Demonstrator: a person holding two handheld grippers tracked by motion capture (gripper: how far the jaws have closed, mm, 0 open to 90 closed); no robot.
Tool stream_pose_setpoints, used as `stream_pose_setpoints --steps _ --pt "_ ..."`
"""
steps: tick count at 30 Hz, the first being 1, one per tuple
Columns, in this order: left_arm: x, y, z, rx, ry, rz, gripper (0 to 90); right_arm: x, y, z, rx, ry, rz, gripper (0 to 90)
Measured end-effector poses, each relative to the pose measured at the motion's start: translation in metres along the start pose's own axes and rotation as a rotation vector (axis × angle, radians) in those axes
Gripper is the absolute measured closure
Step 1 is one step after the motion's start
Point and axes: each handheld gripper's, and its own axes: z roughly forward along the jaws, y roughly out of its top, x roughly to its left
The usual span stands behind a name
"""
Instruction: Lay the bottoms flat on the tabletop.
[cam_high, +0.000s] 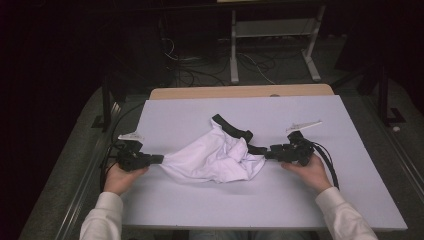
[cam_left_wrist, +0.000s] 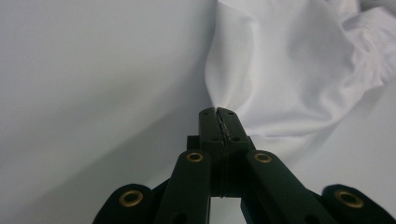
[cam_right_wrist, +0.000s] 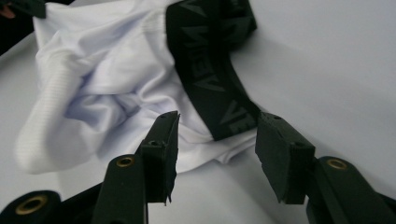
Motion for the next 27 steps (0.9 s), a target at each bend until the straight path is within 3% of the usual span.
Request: stream_pose_setpoints --steps 6,10,14,16,19,21,27 --pt "0.011 -0.015 -0.006 0.009 0.027 -0.049 89.2 -0.009 -0.002 0.007 0.007 -0.007 0.057 45.2" --pt "0.007 -0.008 -0.004 0.004 0.022 -0.037 88.0 -0.009 -0.002 0.015 0.028 0.001 0.063 44.0" --pt "0.001 0.005 0.001 -0.012 0.014 -0.011 78.6 -0.006 -0.003 0.025 0.039 0.003 0.064 45.2" --pt "-0.004 0.013 0.006 -0.013 0.012 0.006 74.6 -0.005 -0.001 0.029 0.034 0.009 0.072 50.2" --pt "-0.010 0.024 0.014 -0.025 0.008 0.026 66.2 -0.003 0.001 0.033 0.028 0.006 0.072 68.4" --pt "-0.014 0.032 0.020 -0.029 0.005 0.037 59.8 -0.001 0.003 0.036 0.036 0.010 0.047 75.6" --pt "-0.023 0.061 0.049 -0.057 -0.032 0.037 48.4 0.006 0.012 0.031 0.019 0.005 0.003 80.9"
